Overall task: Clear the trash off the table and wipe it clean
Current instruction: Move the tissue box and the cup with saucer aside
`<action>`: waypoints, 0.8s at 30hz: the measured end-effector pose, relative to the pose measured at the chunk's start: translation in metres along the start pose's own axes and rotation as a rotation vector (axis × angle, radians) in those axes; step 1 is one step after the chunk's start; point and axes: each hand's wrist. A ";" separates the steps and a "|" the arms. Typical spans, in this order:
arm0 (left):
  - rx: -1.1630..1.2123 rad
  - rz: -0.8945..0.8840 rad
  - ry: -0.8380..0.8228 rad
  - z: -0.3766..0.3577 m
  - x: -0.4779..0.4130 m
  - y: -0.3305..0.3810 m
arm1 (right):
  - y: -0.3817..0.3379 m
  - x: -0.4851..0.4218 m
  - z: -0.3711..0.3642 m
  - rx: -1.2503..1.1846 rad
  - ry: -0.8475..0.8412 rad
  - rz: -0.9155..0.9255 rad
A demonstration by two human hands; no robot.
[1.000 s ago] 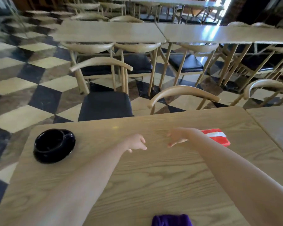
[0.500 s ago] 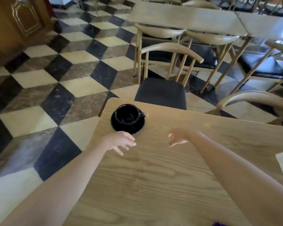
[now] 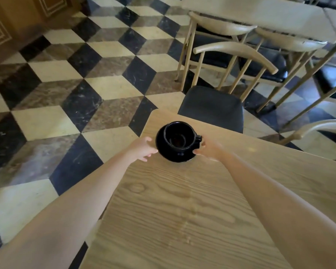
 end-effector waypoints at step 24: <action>0.265 -0.215 0.188 -0.048 -0.025 0.012 | 0.021 0.001 -0.023 -0.308 0.272 -0.019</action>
Point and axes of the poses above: each hand's wrist, its own x-axis away from the middle knuckle, its own z-axis out of the back of the hand, y = z × x, and after that the axes turned 2 degrees about -z, right-handed
